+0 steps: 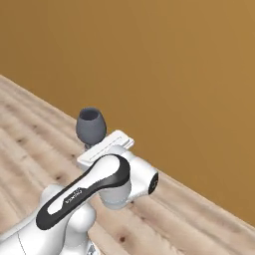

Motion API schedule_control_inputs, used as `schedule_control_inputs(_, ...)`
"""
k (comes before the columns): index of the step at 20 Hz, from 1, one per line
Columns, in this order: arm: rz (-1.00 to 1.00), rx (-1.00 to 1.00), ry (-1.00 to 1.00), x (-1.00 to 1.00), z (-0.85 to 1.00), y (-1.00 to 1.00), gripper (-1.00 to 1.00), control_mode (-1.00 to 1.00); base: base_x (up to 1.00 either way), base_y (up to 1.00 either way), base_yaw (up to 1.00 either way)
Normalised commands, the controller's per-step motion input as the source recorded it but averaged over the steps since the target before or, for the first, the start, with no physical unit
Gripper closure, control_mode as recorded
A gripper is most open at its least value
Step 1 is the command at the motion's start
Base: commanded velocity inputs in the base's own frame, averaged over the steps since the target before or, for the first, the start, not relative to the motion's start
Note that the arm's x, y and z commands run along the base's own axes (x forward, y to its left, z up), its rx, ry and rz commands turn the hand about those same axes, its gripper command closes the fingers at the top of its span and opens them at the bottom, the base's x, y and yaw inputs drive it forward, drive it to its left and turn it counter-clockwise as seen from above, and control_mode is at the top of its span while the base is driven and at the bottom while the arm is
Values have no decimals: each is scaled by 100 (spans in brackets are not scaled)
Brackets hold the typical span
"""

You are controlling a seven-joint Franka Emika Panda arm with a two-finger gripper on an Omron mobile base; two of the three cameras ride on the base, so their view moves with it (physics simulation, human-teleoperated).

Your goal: Retrieve the wine glasses from the counter and place one next to each plate.

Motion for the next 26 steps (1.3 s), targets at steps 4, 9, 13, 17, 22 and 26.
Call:
schedule_control_inputs(4,0,0,0,0,0,0,100,100,100,-36,28)
schedule_control_inputs(9,0,0,0,0,0,0,100,100,100,-16,65)
schedule_control_inputs(13,0,0,0,0,0,0,100,100,100,-7,84)
schedule_control_inputs(17,0,0,0,0,0,0,100,100,92,-5,88)
schedule_control_inputs(22,0,0,0,0,0,0,100,100,95,-23,80)
schedule_control_inputs(26,0,0,0,0,0,0,100,100,100,-73,52)
